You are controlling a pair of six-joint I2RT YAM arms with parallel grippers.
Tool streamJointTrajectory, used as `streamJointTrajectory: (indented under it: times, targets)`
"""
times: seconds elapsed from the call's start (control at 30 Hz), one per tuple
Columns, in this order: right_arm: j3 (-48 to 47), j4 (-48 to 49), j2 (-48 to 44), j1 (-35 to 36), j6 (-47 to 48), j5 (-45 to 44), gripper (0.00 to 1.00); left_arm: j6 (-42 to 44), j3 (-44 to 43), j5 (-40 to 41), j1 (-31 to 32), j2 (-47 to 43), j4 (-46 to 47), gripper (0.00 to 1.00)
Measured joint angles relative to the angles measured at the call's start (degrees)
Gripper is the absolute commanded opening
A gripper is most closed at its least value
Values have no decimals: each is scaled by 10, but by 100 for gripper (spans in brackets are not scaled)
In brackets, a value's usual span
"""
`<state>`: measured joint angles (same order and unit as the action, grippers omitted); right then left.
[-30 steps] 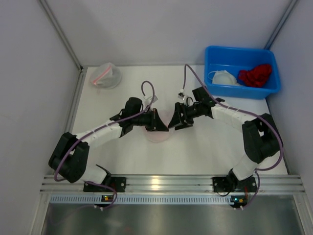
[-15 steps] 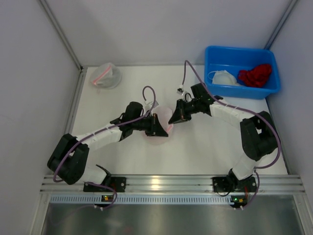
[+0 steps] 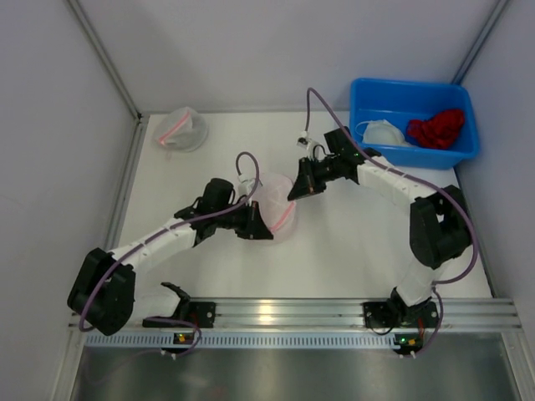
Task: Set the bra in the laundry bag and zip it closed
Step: Zip the zipper on the laundry bag.
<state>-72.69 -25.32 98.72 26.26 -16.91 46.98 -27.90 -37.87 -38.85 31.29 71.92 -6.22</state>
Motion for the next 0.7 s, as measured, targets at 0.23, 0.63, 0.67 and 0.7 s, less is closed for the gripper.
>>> streamJointTrajectory:
  times: [0.23,0.63,0.67,0.7]
  targets:
    - [-33,-31,38,0,55,0,0,115,-19,7,-3,-11,-75,0]
    - [-92,-37,73,-10,46,-11,44,182,-58,7,-8,4,-106,0]
    - [-97,-30,75,-15,37,-13,45,172,-59,2,-8,7,-108,0]
    - [-104,-24,76,-22,31,-15,48,162,-59,-3,-7,9,-107,0]
